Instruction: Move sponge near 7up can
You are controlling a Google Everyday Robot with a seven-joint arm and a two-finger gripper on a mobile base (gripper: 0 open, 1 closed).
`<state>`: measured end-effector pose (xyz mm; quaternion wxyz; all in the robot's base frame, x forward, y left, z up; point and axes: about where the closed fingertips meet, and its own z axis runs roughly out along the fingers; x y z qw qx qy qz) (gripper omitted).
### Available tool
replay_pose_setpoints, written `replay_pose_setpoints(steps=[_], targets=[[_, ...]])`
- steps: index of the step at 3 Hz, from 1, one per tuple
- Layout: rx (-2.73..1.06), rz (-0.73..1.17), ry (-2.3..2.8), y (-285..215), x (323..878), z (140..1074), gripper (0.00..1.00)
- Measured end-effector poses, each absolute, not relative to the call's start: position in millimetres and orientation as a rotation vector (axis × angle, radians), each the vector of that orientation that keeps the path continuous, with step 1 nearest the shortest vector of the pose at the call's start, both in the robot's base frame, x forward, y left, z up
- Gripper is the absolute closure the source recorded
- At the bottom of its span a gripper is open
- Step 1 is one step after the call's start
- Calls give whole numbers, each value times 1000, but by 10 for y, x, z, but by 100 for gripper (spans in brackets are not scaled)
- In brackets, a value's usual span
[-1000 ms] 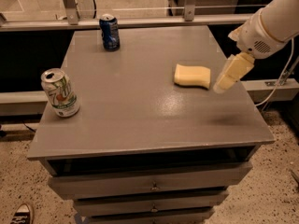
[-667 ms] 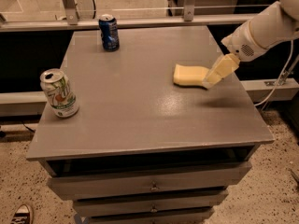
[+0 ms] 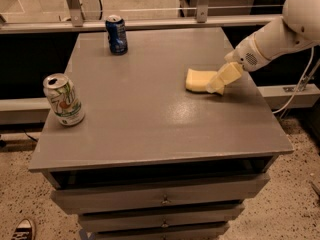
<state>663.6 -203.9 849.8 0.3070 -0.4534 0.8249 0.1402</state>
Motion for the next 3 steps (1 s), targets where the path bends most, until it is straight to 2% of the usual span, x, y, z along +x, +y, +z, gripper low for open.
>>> replay_pose_setpoints(steps=[2,3], targets=[[-1226,494,2218,-1832,6568,8457,62],[-1257,486,2166,-1716,6483,8743,85]])
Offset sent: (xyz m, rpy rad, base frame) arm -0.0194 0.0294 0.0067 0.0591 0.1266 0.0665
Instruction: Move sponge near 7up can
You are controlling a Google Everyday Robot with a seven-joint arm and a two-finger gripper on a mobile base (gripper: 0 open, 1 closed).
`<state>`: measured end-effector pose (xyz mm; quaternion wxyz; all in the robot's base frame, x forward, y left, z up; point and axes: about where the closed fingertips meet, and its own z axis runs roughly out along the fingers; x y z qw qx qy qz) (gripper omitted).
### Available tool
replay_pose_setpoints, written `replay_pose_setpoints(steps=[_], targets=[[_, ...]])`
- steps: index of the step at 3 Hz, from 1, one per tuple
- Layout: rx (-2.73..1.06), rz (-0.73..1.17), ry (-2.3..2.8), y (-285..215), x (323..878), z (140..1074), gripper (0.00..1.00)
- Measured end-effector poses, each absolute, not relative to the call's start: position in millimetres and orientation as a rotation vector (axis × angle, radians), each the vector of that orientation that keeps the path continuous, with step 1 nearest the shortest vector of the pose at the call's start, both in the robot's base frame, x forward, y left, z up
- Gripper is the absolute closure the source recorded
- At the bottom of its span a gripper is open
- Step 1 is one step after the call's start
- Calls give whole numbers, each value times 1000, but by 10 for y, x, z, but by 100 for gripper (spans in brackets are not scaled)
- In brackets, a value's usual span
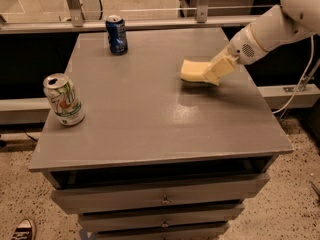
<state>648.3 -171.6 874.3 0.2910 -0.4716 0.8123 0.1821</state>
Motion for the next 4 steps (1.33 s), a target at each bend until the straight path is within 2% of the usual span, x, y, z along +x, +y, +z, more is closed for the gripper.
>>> replay_pose_setpoints(steps=[1,2,3,4], targets=[[-1293,439,2074,-1603,6304,9205,100],[-1301,424,2052,-1571,6255,9334,100],[-1363,455,2025,-1337,6181,9284,100],[-1442,517,1955,-850,6042,9241,100]])
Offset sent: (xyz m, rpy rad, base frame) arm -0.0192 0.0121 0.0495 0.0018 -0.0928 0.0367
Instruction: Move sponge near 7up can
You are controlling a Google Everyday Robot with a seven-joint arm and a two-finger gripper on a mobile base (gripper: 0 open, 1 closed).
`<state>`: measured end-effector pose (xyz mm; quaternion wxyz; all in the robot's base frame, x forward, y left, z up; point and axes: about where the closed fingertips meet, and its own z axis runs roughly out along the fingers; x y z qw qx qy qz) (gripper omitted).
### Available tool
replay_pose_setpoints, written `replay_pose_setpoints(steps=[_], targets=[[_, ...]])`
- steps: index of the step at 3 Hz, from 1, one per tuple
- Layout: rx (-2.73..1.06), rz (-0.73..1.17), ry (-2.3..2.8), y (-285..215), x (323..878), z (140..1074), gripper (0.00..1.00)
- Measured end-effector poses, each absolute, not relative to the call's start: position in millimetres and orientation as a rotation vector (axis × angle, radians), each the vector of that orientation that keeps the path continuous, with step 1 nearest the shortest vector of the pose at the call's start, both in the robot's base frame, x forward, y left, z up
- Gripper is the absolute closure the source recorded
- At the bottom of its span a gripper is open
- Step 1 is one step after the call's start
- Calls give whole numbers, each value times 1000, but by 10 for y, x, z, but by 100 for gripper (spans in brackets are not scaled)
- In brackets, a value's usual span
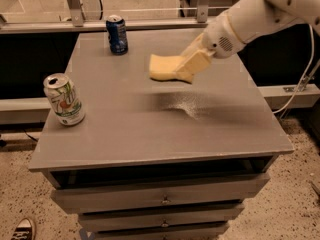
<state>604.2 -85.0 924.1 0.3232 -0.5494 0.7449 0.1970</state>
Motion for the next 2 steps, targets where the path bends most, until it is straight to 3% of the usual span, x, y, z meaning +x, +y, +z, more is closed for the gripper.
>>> replay_pose_setpoints(steps=[2], targets=[[-1546,663,1850,67,5800,8957,100]])
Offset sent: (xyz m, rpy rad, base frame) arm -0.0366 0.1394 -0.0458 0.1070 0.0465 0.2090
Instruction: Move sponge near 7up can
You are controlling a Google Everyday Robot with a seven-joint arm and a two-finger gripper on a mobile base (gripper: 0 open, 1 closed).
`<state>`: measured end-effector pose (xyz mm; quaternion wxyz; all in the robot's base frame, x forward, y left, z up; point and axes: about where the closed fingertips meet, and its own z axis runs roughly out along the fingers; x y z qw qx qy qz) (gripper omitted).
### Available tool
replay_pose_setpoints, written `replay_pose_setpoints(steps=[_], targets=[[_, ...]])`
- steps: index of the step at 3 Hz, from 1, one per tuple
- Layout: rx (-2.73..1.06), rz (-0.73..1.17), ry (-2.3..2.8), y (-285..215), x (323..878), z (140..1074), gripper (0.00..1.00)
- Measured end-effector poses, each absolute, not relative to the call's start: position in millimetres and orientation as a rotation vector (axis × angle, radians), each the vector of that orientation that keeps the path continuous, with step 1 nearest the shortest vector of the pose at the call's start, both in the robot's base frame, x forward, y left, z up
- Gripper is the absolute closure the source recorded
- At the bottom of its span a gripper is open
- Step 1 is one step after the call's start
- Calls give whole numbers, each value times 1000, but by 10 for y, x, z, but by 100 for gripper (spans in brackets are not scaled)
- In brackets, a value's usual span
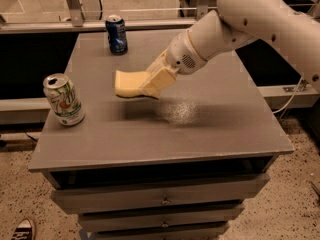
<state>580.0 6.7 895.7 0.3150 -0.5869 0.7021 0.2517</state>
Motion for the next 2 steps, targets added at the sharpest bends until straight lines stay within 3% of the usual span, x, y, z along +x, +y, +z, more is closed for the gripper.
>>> replay_pose_setpoints(steps=[1,2], targets=[[-1574,710,1810,367,5714,8874,100],[-1599,733,1791,595,5636,8789,86]])
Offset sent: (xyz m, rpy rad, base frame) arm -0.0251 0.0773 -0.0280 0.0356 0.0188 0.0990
